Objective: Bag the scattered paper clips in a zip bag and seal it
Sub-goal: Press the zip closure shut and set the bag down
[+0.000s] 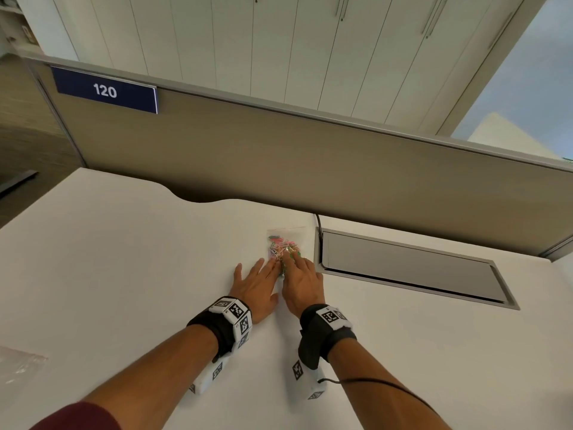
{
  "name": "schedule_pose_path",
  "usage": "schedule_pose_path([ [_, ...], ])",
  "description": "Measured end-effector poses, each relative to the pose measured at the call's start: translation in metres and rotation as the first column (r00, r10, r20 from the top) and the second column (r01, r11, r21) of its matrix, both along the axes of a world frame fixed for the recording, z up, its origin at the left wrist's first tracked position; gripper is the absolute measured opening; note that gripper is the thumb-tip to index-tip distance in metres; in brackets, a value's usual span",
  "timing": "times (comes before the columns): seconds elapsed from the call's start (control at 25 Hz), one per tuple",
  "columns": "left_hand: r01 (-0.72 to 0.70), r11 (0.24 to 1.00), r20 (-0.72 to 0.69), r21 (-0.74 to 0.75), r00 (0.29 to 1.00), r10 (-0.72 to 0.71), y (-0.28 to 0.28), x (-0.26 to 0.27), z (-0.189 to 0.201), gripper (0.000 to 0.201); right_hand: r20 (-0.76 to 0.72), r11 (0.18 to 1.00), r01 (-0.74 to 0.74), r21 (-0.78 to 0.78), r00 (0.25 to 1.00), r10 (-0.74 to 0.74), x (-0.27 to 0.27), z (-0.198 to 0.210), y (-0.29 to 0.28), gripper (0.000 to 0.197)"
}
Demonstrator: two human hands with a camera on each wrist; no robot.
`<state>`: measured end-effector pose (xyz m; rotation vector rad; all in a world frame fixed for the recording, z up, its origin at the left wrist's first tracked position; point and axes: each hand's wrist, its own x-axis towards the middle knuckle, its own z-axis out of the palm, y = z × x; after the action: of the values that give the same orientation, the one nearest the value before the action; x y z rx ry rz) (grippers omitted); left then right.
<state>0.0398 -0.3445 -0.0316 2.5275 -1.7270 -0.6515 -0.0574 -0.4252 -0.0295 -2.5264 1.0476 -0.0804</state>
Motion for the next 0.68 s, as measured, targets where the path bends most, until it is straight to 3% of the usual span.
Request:
schedule_pose_path([
  [0.04, 0.023, 0.999, 0.056, -0.049, 0.998, -0.021, -0.023, 0.008, 0.019, 0.069, 0.051, 0.998, 0.048, -0.035, 0.998, -0.046, 0.004, 0.018, -0.019, 0.055],
  [0.24, -0.007, 0.998, 0.048, -0.065, 0.999, 0.01, -0.026, 0.011, 0.013, 0.073, -0.017, 0.985, 0.164, 0.048, 0.986, -0.163, 0.008, 0.012, -0.032, 0.035],
  [0.36, 0.061, 0.998, 0.047, -0.032, 0.997, -0.059, -0.02, 0.004, 0.007, 0.071, -0.132, 0.983, 0.165, -0.083, 0.976, -0.175, 0.008, 0.006, -0.032, 0.037],
  [0.44, 0.073, 0.997, 0.033, -0.029, 0.997, -0.073, -0.02, 0.004, 0.004, 0.071, -0.1, 0.981, 0.121, -0.153, 0.985, -0.137, 0.008, 0.004, -0.034, 0.046],
  [0.52, 0.07, 0.998, 0.0, -0.002, 0.998, -0.07, -0.021, 0.004, 0.003, 0.072, -0.082, 0.992, -0.009, -0.124, 0.997, -0.001, 0.008, 0.002, -0.04, 0.055],
  [0.6, 0.082, 0.996, -0.026, 0.023, 0.996, -0.081, -0.024, 0.007, 0.005, 0.074, -0.169, 0.995, -0.07, -0.07, 0.984, 0.057, 0.009, 0.001, -0.046, 0.061],
  [0.68, 0.087, 0.996, -0.042, 0.004, 0.995, -0.086, -0.021, 0.009, 0.008, 0.076, -0.232, 0.998, -0.037, -0.041, 0.972, 0.027, 0.01, -0.003, -0.049, 0.065],
])
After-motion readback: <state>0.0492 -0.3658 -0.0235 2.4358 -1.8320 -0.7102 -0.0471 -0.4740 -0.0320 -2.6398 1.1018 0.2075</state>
